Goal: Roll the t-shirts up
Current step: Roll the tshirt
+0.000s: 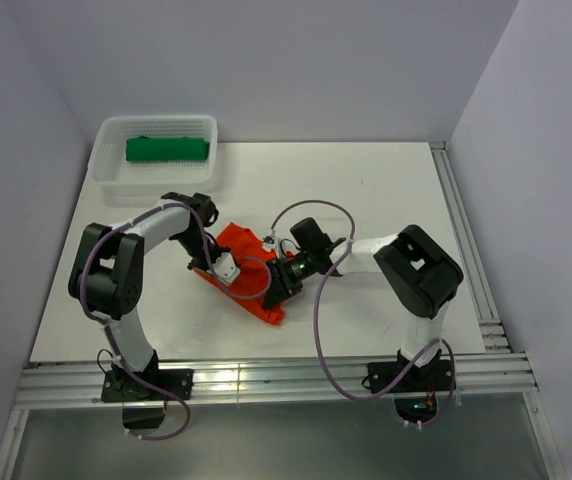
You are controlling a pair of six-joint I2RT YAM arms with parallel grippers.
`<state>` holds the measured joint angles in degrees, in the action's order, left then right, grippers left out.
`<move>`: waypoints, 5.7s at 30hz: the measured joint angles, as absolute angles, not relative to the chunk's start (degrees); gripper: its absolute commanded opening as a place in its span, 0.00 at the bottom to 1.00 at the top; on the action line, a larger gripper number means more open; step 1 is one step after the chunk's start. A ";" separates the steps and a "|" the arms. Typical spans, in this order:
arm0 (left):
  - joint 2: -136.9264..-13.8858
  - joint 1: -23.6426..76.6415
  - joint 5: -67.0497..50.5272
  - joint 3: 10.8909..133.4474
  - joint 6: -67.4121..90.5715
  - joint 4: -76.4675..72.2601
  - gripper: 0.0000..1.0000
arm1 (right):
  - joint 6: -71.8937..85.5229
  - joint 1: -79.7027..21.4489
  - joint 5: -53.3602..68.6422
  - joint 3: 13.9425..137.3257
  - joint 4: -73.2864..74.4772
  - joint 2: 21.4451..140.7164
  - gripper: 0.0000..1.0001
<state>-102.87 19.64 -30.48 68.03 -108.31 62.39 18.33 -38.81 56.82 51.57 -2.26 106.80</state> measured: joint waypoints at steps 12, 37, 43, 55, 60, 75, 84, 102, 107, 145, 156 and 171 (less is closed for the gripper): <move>-111.59 20.10 -28.21 77.25 -106.26 74.11 0.00 | 17.78 -36.10 40.25 43.13 -2.87 87.85 0.52; -119.31 20.84 -29.69 83.05 -98.70 82.72 0.00 | 12.27 -83.68 -32.53 55.29 14.72 86.78 0.80; -119.96 20.84 -30.15 83.07 -98.26 83.99 0.00 | 9.34 -88.01 -38.00 63.83 20.36 104.75 0.81; -119.33 20.84 -30.15 81.12 -98.24 84.34 0.00 | 4.29 -84.60 -40.07 63.31 20.95 106.28 0.80; -119.28 20.84 -30.11 80.99 -98.26 84.42 0.00 | 2.37 -83.77 -40.27 63.22 19.92 106.37 0.63; -116.53 20.88 -30.26 78.91 -98.45 82.13 0.16 | 0.95 -79.33 -31.51 59.68 14.20 104.71 0.00; -110.65 19.14 -34.87 76.84 -96.73 72.27 0.37 | 1.26 -67.83 -4.23 52.49 7.92 95.15 0.00; -95.50 8.78 -42.94 66.83 -97.67 57.01 0.67 | 6.28 -55.31 23.00 48.14 0.49 94.94 0.00; -85.80 8.01 -44.16 58.11 -97.41 49.95 0.68 | 8.84 -51.70 30.15 46.28 -2.90 95.15 0.00; -85.19 21.12 -31.66 42.57 -104.81 26.39 0.03 | 26.81 -38.33 63.07 45.58 -21.63 112.42 0.04; -97.73 21.63 -30.17 60.90 -105.34 45.84 0.00 | 23.18 -38.30 54.04 44.05 -16.47 105.69 0.42; -108.01 22.02 -26.20 73.82 -104.75 64.40 0.00 | 18.00 -38.89 32.01 37.60 -5.93 86.08 0.76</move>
